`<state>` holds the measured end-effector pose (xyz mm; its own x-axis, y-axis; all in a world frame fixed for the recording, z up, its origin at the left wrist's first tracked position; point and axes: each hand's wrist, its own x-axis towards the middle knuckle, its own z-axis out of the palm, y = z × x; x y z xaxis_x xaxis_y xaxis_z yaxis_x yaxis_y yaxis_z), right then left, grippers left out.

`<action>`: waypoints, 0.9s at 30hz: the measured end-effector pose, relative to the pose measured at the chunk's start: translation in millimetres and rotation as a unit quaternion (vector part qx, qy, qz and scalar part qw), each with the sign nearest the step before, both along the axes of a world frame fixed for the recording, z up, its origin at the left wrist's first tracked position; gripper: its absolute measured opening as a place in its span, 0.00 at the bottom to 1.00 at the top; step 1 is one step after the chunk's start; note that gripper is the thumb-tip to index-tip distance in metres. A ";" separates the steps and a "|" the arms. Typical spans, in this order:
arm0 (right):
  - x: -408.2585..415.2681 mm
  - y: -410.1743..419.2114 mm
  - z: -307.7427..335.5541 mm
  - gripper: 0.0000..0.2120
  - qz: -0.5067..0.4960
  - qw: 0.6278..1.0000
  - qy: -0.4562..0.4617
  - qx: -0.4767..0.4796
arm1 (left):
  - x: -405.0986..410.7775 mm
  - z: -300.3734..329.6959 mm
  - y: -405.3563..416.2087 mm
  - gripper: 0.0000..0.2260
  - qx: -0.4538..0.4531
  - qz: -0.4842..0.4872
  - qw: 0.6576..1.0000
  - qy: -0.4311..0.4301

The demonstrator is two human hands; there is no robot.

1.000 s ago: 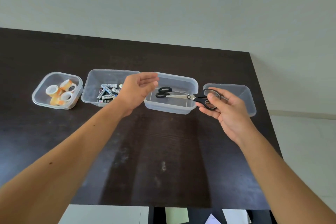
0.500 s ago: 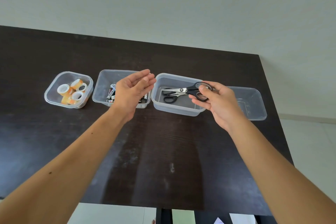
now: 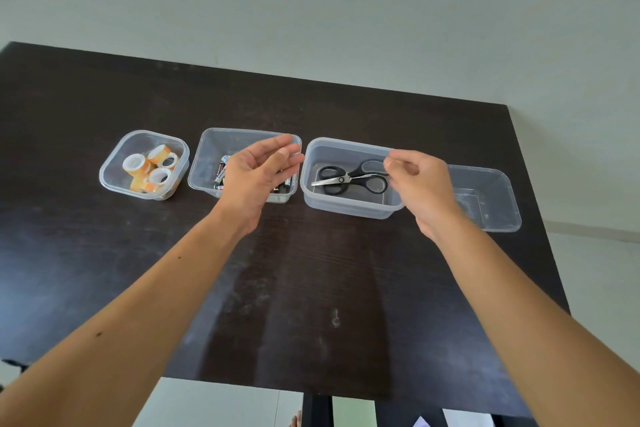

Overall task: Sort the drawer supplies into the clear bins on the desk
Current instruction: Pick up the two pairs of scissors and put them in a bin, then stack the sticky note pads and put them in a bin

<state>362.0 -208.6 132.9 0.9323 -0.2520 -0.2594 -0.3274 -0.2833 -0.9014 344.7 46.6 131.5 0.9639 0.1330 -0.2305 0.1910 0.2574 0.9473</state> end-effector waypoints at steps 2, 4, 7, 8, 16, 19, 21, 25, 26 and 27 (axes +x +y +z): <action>-5.6 -4.1 4.6 0.12 0.004 1.000 -0.014 0.000 | -1.7 1.9 0.2 0.07 -0.001 0.007 1.000 0.000; -10.6 -7.4 7.2 0.11 0.003 1.000 -0.026 0.010 | -4.6 3.1 -0.7 0.07 0.003 0.007 1.000 -0.001; -19.7 -10.4 11.5 0.11 0.013 0.999 -0.033 0.036 | -13.0 4.5 -3.3 0.08 0.006 0.004 1.000 -0.001; -24.6 -10.9 14.2 0.12 0.020 0.998 -0.035 0.049 | -17.0 5.1 -4.7 0.08 0.006 0.002 1.000 0.000; -94.4 -26.3 31.1 0.14 0.075 0.990 -0.046 0.114 | -88.3 7.5 -29.0 0.10 0.016 -0.014 1.000 -0.001; -137.1 -38.4 34.0 0.13 0.105 0.988 -0.045 0.106 | -134.8 2.6 -41.2 0.11 0.029 -0.019 0.999 0.001; -169.1 -50.7 31.4 0.12 0.125 0.987 -0.034 0.092 | -170.0 -4.4 -52.1 0.11 0.039 -0.023 0.999 0.011; -232.9 -81.6 17.1 0.10 0.132 0.987 -0.018 0.092 | -242.1 -26.8 -78.6 0.12 0.040 -0.033 0.998 0.025; -248.4 -90.1 12.6 0.10 0.134 0.987 -0.015 0.088 | -259.2 -33.6 -85.6 0.12 0.041 -0.037 0.998 0.030; -263.9 -98.5 7.1 0.10 0.136 0.987 -0.008 0.085 | -276.1 -40.7 -92.6 0.12 0.041 -0.040 0.998 0.038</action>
<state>98.1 -307.1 140.1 0.9635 0.0543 -0.2620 -0.2463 -0.2029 -0.9477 68.6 -46.0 90.8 0.9526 0.0774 -0.2944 0.2796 0.1597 0.9467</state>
